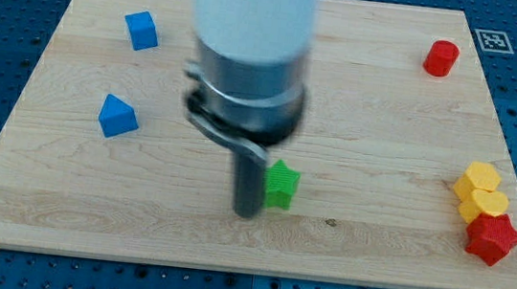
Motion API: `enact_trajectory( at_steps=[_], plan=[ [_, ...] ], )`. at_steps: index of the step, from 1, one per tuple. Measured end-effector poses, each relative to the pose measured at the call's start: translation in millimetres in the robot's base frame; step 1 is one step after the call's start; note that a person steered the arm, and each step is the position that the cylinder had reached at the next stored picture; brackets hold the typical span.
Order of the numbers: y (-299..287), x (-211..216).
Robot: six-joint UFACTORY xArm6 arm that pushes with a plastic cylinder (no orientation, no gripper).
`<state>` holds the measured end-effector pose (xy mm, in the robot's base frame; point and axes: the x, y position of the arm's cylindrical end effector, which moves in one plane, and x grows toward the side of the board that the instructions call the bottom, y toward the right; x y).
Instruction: Push the green star into the red star
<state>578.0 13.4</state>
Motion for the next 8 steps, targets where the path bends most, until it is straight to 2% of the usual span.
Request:
enact_trajectory(
  at_steps=[1, 2, 3, 4, 5, 6, 7, 8],
  plan=[
    [53.8, 8.6],
    [-12.6, 5.5],
    [-54.1, -19.0],
    [-7.7, -28.5],
    [64.0, 19.0],
    [85.3, 28.6],
    [22.0, 19.7],
    [6.9, -11.8]
  ],
)
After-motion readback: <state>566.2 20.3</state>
